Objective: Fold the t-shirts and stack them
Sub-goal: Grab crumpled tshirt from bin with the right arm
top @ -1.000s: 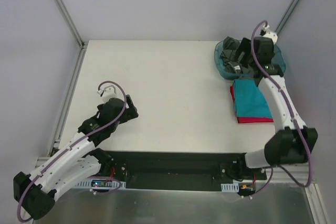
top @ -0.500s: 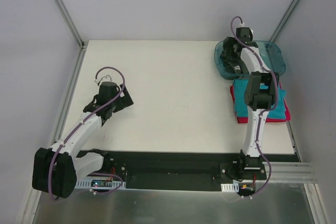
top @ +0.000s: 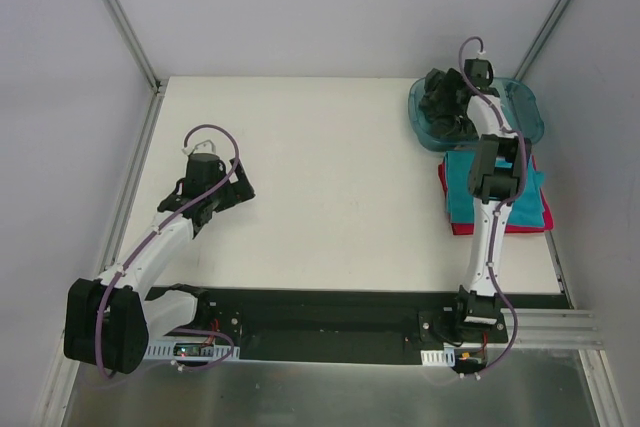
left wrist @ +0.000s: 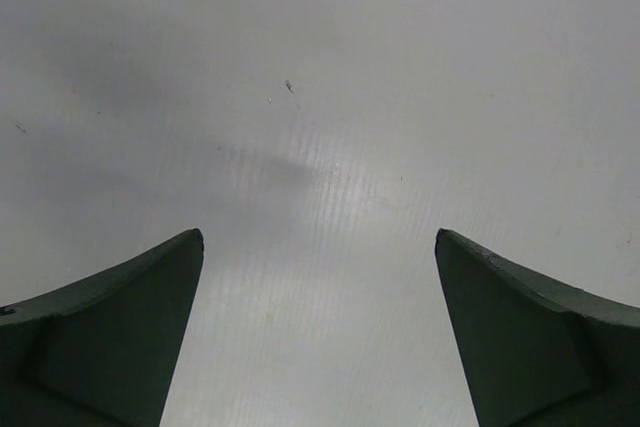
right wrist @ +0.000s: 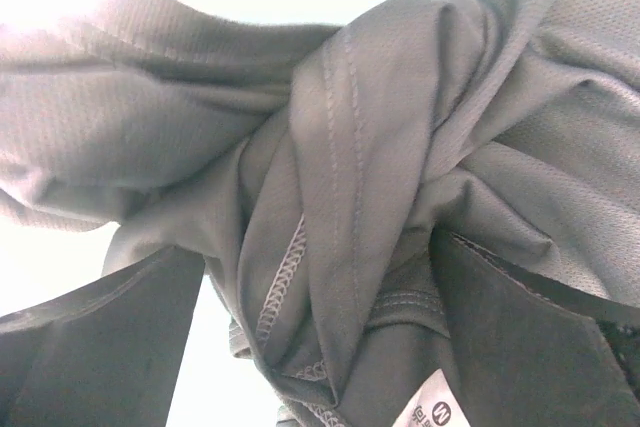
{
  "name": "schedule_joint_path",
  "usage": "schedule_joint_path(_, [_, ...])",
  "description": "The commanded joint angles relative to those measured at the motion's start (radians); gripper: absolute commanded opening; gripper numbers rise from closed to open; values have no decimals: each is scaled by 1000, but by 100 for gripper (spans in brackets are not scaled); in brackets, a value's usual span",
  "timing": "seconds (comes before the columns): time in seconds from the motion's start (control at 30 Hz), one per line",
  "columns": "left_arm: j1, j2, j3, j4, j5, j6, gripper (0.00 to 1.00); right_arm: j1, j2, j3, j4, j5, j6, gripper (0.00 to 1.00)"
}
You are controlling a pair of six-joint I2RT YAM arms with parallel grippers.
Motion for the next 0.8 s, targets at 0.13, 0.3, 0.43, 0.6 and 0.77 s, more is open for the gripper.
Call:
schedule_joint_path(0.13, [18, -27, 25, 23, 31, 19, 99, -60, 86, 58, 9, -293, 212, 90])
schedule_joint_path(0.3, [21, -34, 23, 23, 35, 16, 99, -59, 30, -34, 58, -243, 209, 61])
schedule_joint_path(0.43, [23, -34, 20, 23, 32, 14, 99, -56, -9, -98, 102, -232, 206, 35])
schedule_joint_path(0.6, [23, -34, 20, 23, 51, 12, 99, -49, -52, -163, 160, -223, 152, 13])
schedule_joint_path(0.77, [23, -44, 15, 23, 71, 14, 99, -32, -173, -387, 442, -274, 85, 2])
